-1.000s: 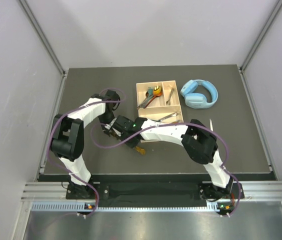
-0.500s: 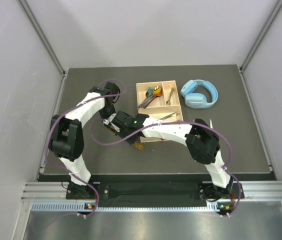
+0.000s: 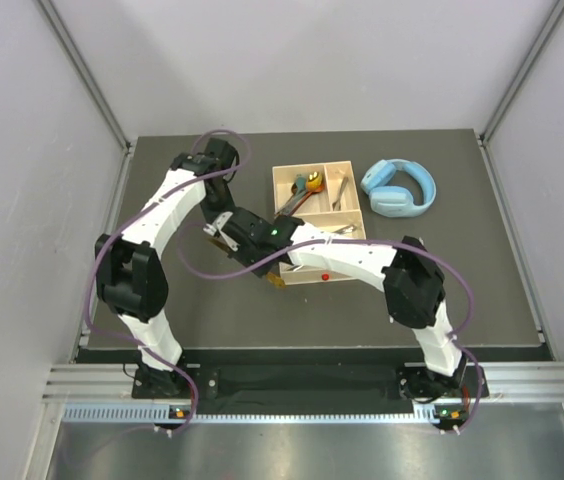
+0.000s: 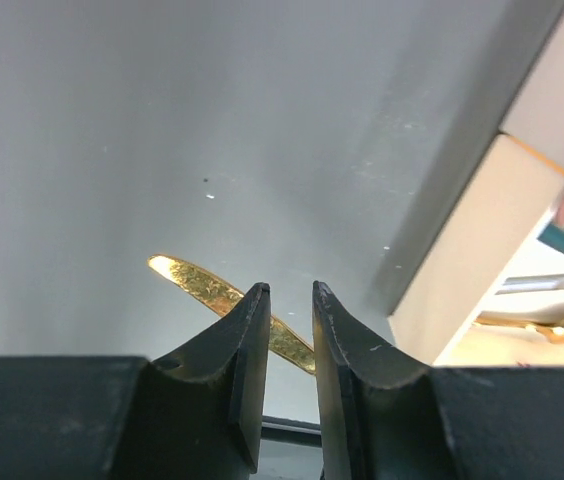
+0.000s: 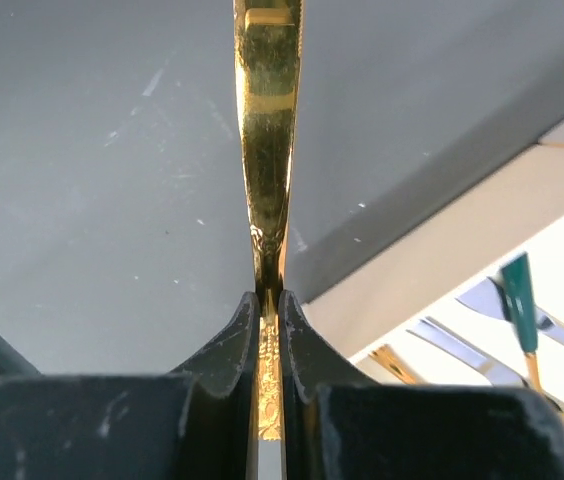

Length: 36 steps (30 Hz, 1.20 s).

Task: Sort the eating utensils into containers
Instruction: Pick up the knife at the center of the board, then place the knife in the storage box.

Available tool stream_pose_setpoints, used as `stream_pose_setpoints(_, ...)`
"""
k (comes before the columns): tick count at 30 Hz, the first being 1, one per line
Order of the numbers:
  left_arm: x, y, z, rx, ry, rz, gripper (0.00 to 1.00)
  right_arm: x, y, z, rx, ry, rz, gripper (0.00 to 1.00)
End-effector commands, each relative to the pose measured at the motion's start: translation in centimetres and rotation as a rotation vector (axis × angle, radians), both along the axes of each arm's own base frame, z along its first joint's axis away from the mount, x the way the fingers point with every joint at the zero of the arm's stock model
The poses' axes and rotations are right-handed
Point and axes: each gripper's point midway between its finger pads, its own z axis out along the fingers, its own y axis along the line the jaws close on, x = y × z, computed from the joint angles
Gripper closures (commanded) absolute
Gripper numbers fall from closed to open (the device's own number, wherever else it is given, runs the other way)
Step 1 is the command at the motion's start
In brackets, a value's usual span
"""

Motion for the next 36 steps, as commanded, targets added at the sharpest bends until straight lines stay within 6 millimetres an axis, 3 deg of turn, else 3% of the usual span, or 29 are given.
stream_pose_setpoints(1, 0.7, -0.6, 2.6, -0.022, -0.033, -0.024, 0.71, 1.6, -1.3, 5.2, 0.054, -0.069, -0.042, 1.0)
stream_pose_setpoints(12, 2.6, -0.8, 4.6, -0.017, -0.087, -0.021, 0.7, 4.7, -6.0, 5.5, 0.031, -0.094, -0.155, 1.0)
stream_pose_setpoints(21, 2.1, -0.5, 3.5, 0.005, -0.052, -0.022, 0.7, 7.4, -10.7, 4.8, -0.01, -0.112, -0.239, 1.0)
stream_pose_setpoints(36, 0.8, 0.1, 2.0, 0.024, -0.018, -0.027, 0.71, 7.0, -17.6, 2.2, -0.076, -0.124, -0.281, 1.0)
